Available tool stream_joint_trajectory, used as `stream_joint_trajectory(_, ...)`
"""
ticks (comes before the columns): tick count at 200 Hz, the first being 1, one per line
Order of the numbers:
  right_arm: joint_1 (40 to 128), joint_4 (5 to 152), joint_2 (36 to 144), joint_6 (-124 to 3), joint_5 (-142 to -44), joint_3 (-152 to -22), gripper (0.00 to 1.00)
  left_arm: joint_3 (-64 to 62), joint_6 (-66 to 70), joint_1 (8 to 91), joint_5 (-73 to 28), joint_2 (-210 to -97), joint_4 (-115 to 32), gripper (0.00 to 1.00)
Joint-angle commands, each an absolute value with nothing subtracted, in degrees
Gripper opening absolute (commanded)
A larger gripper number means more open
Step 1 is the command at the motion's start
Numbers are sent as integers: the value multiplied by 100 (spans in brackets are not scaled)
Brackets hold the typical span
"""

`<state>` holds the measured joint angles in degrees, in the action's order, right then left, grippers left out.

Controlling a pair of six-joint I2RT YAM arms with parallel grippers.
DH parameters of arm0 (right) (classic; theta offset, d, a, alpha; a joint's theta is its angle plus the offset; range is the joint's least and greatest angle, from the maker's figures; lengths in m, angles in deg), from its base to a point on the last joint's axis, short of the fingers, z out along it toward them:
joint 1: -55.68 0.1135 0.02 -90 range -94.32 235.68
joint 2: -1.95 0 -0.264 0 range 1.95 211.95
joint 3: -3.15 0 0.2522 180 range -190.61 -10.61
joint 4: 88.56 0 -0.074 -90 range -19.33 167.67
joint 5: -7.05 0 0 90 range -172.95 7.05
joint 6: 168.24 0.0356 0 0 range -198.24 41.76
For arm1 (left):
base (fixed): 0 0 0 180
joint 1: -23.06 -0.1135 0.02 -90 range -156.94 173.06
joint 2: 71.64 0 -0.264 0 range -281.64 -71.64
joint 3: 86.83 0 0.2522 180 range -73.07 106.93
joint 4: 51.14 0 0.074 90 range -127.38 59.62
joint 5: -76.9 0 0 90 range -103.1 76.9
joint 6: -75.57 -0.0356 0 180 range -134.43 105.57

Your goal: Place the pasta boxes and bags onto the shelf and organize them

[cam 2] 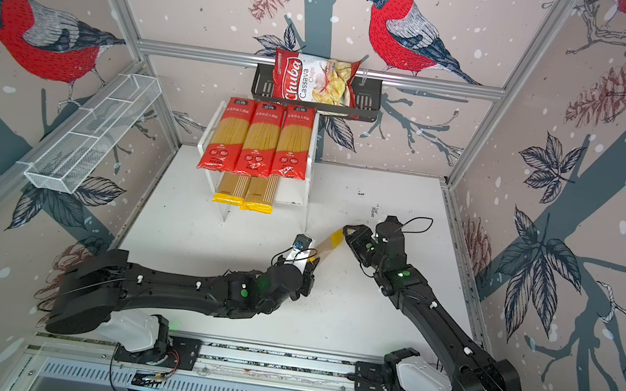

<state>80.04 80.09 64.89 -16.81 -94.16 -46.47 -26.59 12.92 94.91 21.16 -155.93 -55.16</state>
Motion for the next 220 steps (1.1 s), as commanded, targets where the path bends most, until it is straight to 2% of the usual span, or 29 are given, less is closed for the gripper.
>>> stream_joint_trajectory(1, 8011, 8201, 6512, -1661, -9566, -4542, 46, -2763, 2172, 9437, 1756, -15414, -5866, 4)
stream_joint_trajectory(41, 8020, 8255, 6523, -1647, -9583, -4476, 46, -3280, 3095, 9315, 1298, -15296, -6205, 6)
stream_joint_trajectory(109, 8282, 8437, 6630, -1525, -9518, -4306, 46, -4267, 4476, 9048, 1188, -14945, -6581, 20)
stream_joint_trajectory(150, 8524, 8618, 6867, -1434, -9474, -4309, 46, -4509, 4815, 9038, 905, -14946, -6843, 33)
stream_joint_trajectory(183, 8594, 8616, 6977, -1476, -9378, -4314, 46, -4606, 4985, 9037, 755, -14964, -6828, 50)
stream_joint_trajectory(220, 8729, 8535, 7140, -1524, -9311, -4184, 47, -4507, 4857, 9040, 910, -14679, -6180, 63)
